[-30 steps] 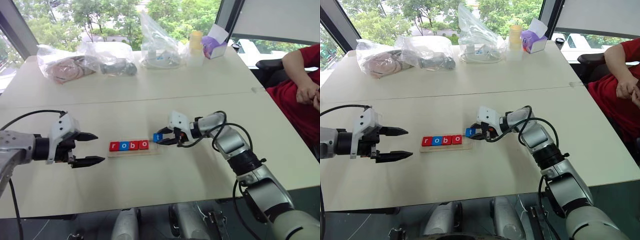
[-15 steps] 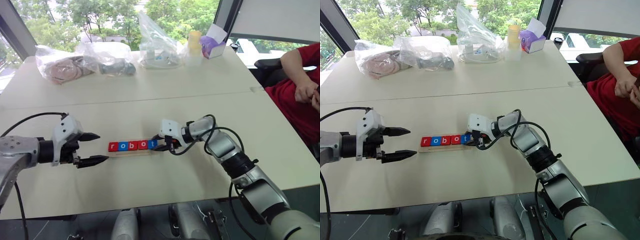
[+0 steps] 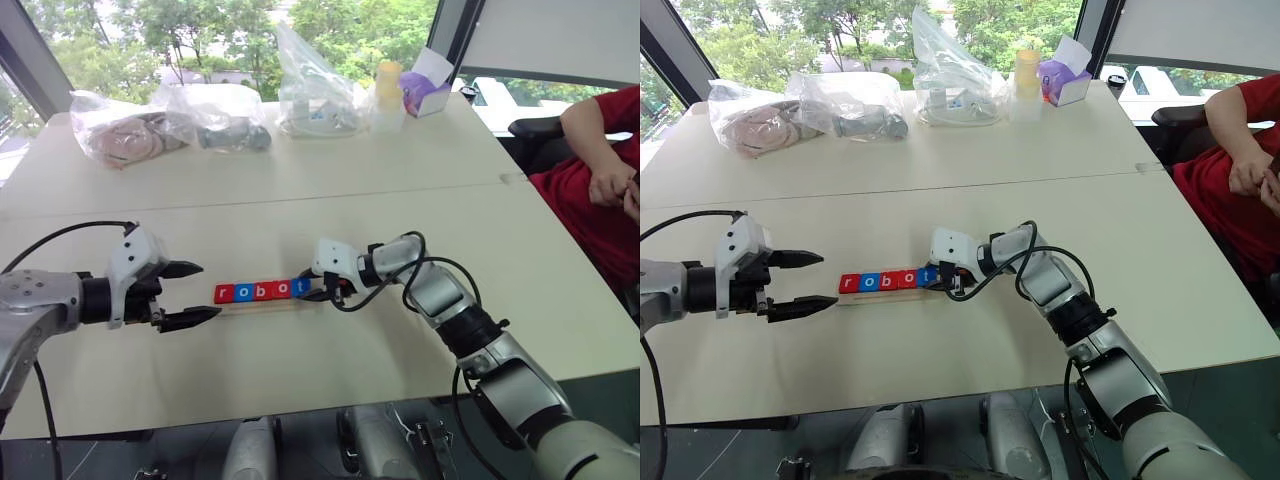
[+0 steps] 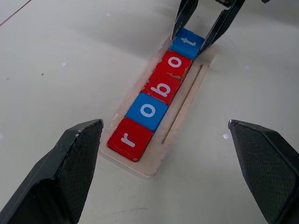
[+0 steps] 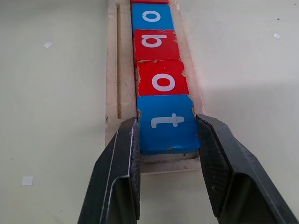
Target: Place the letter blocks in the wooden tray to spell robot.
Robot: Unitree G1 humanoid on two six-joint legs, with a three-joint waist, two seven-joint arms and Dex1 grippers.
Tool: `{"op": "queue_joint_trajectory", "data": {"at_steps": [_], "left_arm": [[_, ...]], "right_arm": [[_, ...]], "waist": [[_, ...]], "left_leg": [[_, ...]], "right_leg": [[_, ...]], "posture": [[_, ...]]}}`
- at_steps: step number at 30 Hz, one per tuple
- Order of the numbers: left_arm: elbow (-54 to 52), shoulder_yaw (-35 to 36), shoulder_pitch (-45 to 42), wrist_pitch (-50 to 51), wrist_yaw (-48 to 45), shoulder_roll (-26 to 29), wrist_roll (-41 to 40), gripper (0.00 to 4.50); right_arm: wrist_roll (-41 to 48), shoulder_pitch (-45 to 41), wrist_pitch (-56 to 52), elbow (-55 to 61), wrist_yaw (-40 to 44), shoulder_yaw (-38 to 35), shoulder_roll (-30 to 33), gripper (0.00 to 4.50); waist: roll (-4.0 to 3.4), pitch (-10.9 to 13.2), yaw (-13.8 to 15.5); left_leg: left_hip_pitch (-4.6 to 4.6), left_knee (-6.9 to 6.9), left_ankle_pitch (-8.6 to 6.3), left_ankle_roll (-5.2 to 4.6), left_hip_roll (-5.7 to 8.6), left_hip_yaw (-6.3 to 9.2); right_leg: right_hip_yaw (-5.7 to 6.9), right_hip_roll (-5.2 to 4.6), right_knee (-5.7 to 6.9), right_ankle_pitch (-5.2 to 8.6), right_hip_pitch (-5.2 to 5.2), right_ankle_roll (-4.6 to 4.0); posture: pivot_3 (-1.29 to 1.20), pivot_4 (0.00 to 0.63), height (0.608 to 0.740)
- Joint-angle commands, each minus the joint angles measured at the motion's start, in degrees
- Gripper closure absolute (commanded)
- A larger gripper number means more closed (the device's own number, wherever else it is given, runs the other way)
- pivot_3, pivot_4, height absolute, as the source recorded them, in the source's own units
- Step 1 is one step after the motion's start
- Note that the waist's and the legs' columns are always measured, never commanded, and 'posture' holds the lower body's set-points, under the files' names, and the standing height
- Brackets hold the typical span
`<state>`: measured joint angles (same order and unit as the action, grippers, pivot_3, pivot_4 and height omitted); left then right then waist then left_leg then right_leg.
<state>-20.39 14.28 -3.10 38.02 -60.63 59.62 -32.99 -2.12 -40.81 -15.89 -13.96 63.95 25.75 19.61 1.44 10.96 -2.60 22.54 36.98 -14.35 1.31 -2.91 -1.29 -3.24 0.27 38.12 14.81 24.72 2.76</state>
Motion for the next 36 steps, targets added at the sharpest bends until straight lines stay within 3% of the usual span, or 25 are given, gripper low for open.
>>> {"op": "queue_joint_trajectory", "data": {"at_steps": [1,2,3,7,8,25,29,36], "left_arm": [[-1.1,0.3,-1.1,-0.2,0.6,0.0,0.1,0.0],[-1.1,0.2,-1.1,-0.2,0.6,-0.1,0.2,0.0],[-1.1,0.1,-1.1,-0.2,0.7,-0.1,0.2,0.0],[-0.8,-0.1,-1.4,-0.3,0.8,0.1,0.2,0.0],[-0.8,-0.1,-1.3,-0.3,0.8,0.1,0.3,0.0],[3.4,1.8,2.2,-2.5,-1.0,2.0,3.5,0.0],[3.0,6.5,5.7,-1.5,0.3,-0.6,1.7,0.0],[0.1,15.0,15.6,2.9,0.0,-2.5,-1.8,0.0]], "right_arm": [[-0.2,0.2,1.0,0.1,-0.4,0.2,-0.5,3.35],[-0.1,0.2,1.0,0.0,-0.5,0.2,-0.7,3.35],[-0.2,0.2,1.0,-0.2,-0.9,0.0,-0.8,2.31],[0.1,-0.5,0.6,-0.2,-3.7,-1.7,-1.6,0.24],[0.6,-0.7,-0.1,0.5,-4.2,-2.5,-1.6,0.1],[3.2,8.0,-9.8,15.2,-11.4,-10.2,5.7,0.1],[13.9,15.0,-23.5,30.4,-9.0,-18.8,9.5,0.1],[24.1,27.1,-35.0,47.0,-10.0,-26.7,16.7,0.1]], "waist": [[0.0,0.0,0.0],[0.0,0.0,0.0],[0.0,0.0,0.0],[0.0,0.0,0.0],[0.0,0.0,0.0],[0.0,0.0,-0.1],[0.0,0.0,0.1],[0.05,0.0,0.1]], "left_leg": [[0.0,0.0,0.0,0.0,0.0,0.0],[0.0,0.0,0.0,0.0,0.0,0.0],[0.0,0.0,0.0,0.0,0.0,0.0],[-0.01,-0.01,0.0,0.0,0.0,0.0],[-0.01,0.0,0.0,0.0,0.0,0.0],[-0.02,-0.04,0.0,0.0,-0.01,-0.01],[0.08,-0.08,0.0,0.0,-0.02,0.0],[0.12,-0.1,-0.03,-0.01,-0.03,0.02]], "right_leg": [[0.0,0.0,0.0,0.0,0.0,0.0],[0.0,0.0,0.0,0.0,0.0,0.0],[0.0,0.0,0.0,0.0,0.0,0.0],[0.0,0.0,0.0,0.0,0.0,0.0],[0.0,0.0,0.0,0.0,0.0,0.0],[-0.01,0.0,-0.02,0.02,0.03,-0.02],[-0.01,-0.01,-0.02,0.03,0.08,0.01],[0.0,-0.09,-0.1,0.09,0.09,0.06]], "posture": [[0.0,0.15,0.74],[0.0,0.15,0.74],[0.0,0.15,0.74],[0.0,0.15,0.74],[0.0,0.15,0.74],[0.0,0.15,0.74],[0.0,0.15,0.74],[0.0,0.15,0.74]]}}
